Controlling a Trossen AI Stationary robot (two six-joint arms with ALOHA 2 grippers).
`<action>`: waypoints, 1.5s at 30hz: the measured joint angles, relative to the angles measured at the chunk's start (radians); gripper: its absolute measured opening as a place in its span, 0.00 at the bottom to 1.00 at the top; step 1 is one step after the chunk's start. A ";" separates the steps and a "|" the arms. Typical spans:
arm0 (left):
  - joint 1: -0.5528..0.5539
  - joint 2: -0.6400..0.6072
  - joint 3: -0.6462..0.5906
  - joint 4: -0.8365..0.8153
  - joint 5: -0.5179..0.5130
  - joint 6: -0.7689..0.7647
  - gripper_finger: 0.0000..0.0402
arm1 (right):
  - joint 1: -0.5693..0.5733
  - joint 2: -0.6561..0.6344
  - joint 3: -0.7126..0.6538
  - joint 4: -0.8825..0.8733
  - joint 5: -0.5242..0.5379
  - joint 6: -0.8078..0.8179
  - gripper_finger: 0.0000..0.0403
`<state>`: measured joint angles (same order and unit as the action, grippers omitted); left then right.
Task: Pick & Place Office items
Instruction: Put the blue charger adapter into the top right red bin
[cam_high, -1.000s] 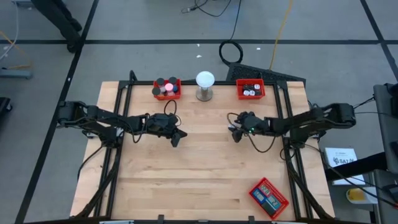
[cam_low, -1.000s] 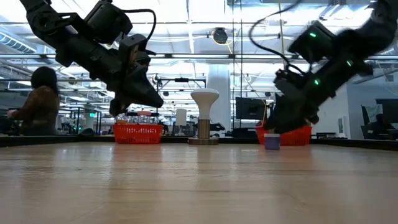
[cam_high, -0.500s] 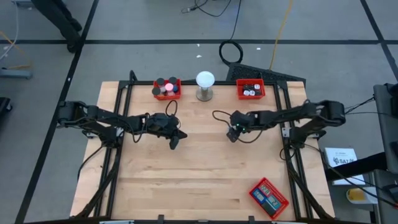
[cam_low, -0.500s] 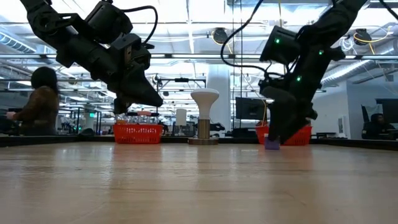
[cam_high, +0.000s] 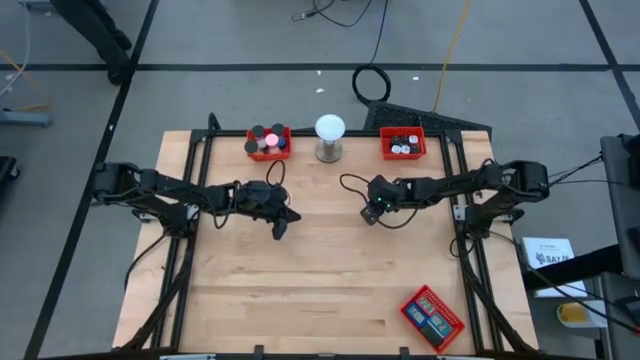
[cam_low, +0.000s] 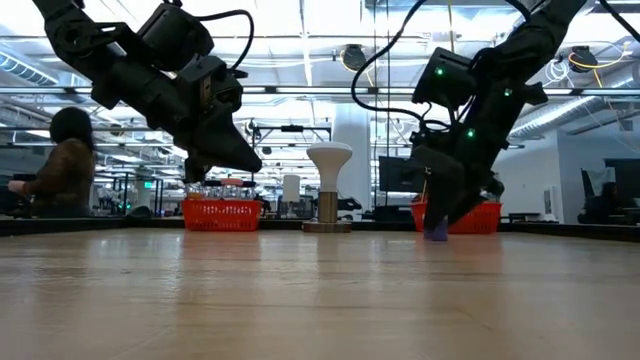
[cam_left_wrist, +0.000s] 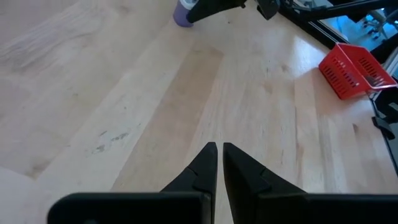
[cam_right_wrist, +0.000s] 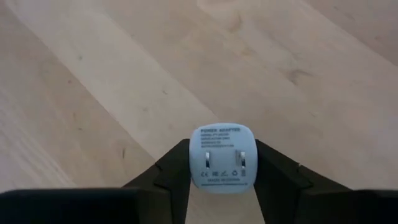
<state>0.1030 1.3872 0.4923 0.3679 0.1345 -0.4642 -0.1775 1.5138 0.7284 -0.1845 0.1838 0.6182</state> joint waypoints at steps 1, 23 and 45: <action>0.003 0.000 0.000 0.000 0.000 0.003 0.06 | -0.005 -0.006 0.002 -0.008 -0.003 0.007 0.32; 0.134 -0.044 -0.001 0.060 0.050 0.064 0.06 | -0.622 0.029 0.404 -0.362 -0.172 -0.081 0.32; 0.134 -0.043 -0.001 0.052 0.040 0.064 0.06 | -0.652 0.169 0.404 -0.267 -0.107 -0.028 0.34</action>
<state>0.2371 1.3441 0.4915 0.4202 0.1745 -0.4007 -0.8291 1.6826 1.1320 -0.4513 0.0770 0.5903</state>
